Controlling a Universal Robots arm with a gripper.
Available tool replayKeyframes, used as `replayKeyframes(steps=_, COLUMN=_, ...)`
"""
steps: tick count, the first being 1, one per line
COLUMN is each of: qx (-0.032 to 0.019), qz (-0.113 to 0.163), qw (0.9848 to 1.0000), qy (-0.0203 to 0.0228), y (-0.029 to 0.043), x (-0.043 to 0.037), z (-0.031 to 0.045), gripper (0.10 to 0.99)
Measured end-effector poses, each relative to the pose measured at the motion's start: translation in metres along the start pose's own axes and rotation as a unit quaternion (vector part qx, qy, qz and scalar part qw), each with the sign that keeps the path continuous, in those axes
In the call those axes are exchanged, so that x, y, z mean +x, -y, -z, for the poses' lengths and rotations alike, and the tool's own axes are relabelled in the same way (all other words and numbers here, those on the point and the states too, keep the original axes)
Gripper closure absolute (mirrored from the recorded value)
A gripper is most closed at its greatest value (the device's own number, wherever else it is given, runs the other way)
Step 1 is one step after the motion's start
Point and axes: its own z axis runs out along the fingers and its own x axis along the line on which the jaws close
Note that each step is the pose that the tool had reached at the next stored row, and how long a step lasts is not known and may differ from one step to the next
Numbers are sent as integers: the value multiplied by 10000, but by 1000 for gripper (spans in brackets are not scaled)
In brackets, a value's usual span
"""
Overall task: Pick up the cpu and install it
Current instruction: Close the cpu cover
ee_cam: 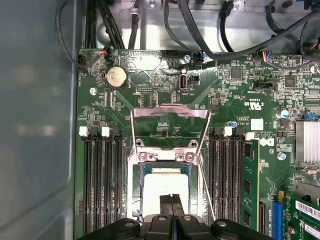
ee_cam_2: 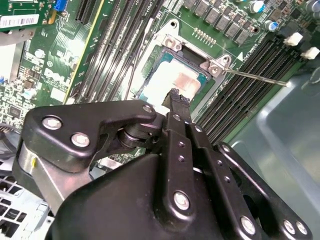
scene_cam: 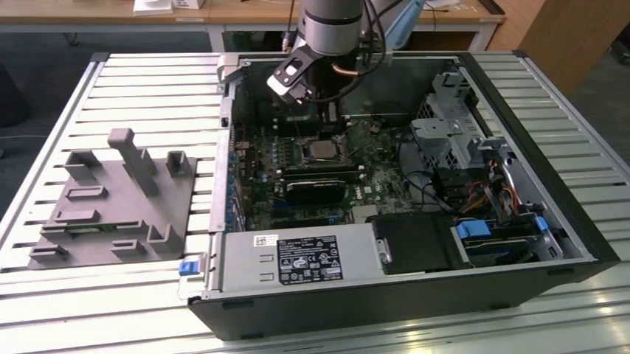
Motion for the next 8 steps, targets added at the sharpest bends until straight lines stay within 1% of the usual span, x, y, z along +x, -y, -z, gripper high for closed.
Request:
replayKeyframes(steps=4, qx=-1, qz=0, qw=10000, qy=0, y=-1, x=-1, z=58, gripper=980)
replayKeyframes(steps=8, qx=-2, qz=0, qw=10000, qy=1, y=-3, x=-3, z=134, gripper=980)
